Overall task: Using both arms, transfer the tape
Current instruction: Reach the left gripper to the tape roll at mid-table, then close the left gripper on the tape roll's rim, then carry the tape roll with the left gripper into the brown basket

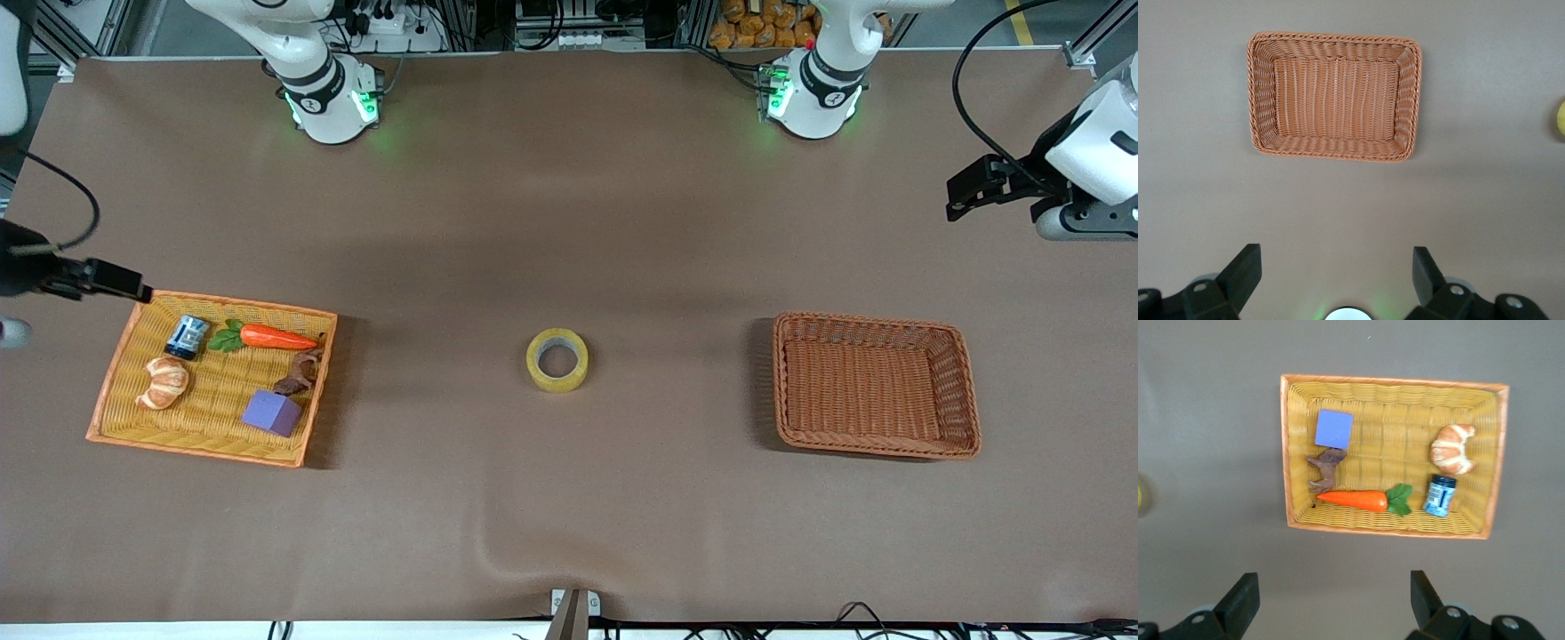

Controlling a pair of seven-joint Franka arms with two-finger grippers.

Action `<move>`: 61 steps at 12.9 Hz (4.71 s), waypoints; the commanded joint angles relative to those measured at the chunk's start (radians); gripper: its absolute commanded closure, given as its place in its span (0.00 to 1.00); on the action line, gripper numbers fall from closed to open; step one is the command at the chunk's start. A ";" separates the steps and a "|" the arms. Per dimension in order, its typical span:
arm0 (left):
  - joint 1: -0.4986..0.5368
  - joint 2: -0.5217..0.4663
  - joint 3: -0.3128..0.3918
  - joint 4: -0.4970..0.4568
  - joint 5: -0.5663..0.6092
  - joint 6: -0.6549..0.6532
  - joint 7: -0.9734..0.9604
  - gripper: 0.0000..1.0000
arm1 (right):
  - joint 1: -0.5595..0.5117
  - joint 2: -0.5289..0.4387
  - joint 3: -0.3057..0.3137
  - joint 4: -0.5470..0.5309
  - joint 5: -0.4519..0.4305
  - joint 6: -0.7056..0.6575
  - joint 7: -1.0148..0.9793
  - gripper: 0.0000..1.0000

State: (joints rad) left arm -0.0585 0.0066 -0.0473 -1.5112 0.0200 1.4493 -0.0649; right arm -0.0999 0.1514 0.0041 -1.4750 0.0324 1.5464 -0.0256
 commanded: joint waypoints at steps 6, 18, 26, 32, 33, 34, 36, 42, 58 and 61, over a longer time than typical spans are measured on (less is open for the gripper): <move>-0.017 0.003 0.000 0.013 0.000 -0.004 -0.007 0.00 | 0.078 -0.168 -0.104 -0.116 -0.017 0.024 -0.042 0.00; -0.229 0.128 -0.002 0.094 -0.006 0.009 -0.154 0.00 | 0.045 -0.196 -0.041 -0.130 -0.006 0.008 -0.042 0.00; -0.394 0.413 0.000 0.082 -0.051 0.391 -0.331 0.00 | 0.052 -0.187 -0.047 -0.117 -0.015 0.004 -0.043 0.00; -0.506 0.634 -0.002 0.082 -0.055 0.695 -0.556 0.00 | 0.051 -0.185 -0.047 -0.117 -0.014 0.006 -0.042 0.00; -0.536 0.660 -0.002 0.086 -0.057 0.718 -0.590 0.00 | 0.052 -0.185 -0.047 -0.117 -0.014 0.006 -0.042 0.00; -0.559 0.680 0.000 0.088 -0.058 0.749 -0.620 0.00 | 0.051 -0.185 -0.047 -0.116 -0.015 0.006 -0.043 0.00; -0.581 0.723 -0.002 0.089 -0.074 0.841 -0.665 0.00 | 0.049 -0.185 -0.047 -0.117 -0.014 0.006 -0.043 0.00; -0.633 0.835 0.000 0.092 -0.080 0.977 -0.700 0.04 | 0.048 -0.187 -0.047 -0.116 -0.014 0.006 -0.043 0.00; -0.410 0.515 0.000 -0.026 -0.069 0.783 -0.503 1.00 | 0.048 -0.187 -0.049 -0.114 -0.014 0.006 -0.043 0.00; -0.266 0.391 0.000 -0.108 -0.072 0.680 -0.364 1.00 | 0.048 -0.187 -0.049 -0.114 -0.015 0.006 -0.043 0.00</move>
State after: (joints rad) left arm -0.3940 0.5037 -0.0348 -1.5020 -0.0390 2.1615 -0.5042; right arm -0.0411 -0.0127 -0.0529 -1.5737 0.0248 1.5515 -0.0618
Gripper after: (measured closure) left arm 0.775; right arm 0.000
